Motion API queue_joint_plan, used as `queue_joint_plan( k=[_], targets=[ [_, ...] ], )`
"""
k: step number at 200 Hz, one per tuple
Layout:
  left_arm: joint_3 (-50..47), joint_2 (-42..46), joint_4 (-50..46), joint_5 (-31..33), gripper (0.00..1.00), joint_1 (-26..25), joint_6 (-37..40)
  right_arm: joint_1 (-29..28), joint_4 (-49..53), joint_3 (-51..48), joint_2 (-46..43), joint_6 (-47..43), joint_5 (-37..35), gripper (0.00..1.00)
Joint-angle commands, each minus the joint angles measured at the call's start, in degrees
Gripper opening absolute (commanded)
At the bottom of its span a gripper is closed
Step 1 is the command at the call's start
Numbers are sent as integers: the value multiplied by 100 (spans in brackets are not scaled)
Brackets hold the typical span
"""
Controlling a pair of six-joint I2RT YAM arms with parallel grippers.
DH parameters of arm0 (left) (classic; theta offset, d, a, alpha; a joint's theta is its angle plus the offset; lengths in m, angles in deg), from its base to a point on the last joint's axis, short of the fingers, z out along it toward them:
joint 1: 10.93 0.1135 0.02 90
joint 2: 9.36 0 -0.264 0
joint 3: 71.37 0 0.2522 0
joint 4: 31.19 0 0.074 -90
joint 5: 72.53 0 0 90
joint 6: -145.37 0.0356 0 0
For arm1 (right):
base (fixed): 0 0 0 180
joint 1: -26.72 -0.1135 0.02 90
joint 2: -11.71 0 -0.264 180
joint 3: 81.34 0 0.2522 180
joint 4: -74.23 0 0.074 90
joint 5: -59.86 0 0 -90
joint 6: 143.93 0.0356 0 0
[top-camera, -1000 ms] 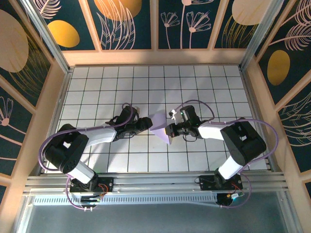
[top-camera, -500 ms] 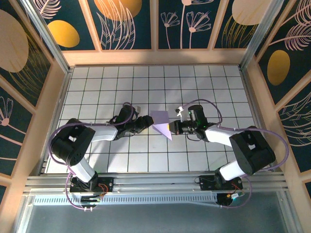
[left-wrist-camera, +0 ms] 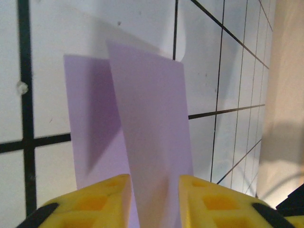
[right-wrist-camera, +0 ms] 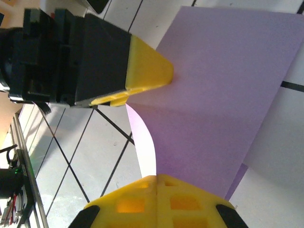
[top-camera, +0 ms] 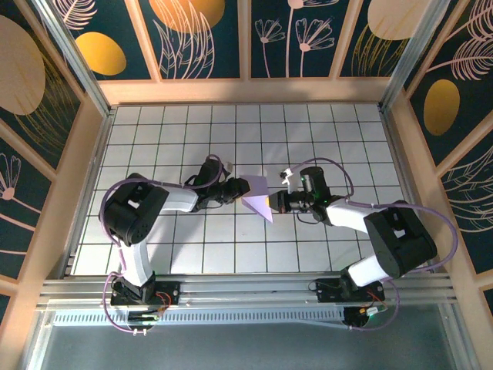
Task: Fold a paper plane with a square sheet of paper (fold left side to right side)
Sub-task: Fourth fold the wing at the center of the table.
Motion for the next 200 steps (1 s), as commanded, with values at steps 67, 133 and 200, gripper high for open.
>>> queue_joint_plan(
  k=[67,133,200],
  targets=[
    [171,301,-344,282,6,-15,185,122,1287,153,-975,45,-1416,32],
    [135,581,-428,514,1,-274,-447,-1566,3377,777,-1644,327,-4669,48],
    [354,465,-718,635,0,-424,-410,-3126,3887,1585,-274,758,-6200,62]
  ],
)
